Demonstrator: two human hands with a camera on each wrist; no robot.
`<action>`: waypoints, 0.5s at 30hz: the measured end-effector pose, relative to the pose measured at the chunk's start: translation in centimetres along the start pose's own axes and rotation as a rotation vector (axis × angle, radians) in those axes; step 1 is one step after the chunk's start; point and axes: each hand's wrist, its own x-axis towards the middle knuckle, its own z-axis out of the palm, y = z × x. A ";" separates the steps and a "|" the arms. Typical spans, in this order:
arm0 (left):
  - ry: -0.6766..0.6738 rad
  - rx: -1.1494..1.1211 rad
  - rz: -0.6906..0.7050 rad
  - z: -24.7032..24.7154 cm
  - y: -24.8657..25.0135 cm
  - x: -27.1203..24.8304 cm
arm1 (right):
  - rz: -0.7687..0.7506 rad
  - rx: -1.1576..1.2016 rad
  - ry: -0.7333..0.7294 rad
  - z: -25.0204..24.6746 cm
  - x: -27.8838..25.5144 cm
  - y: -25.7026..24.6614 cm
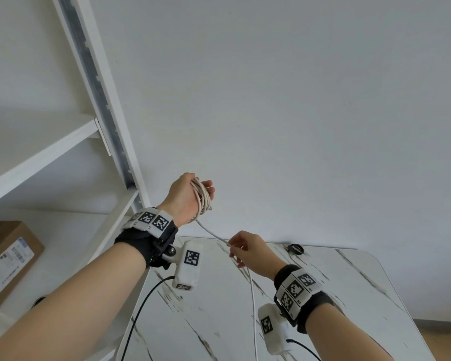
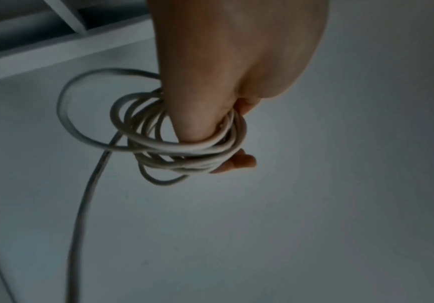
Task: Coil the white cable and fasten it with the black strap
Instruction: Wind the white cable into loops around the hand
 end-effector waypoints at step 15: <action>-0.020 0.832 0.032 -2.0 -4.6 -0.6 | -0.340 -0.216 0.037 -1.5 0.0 -5.7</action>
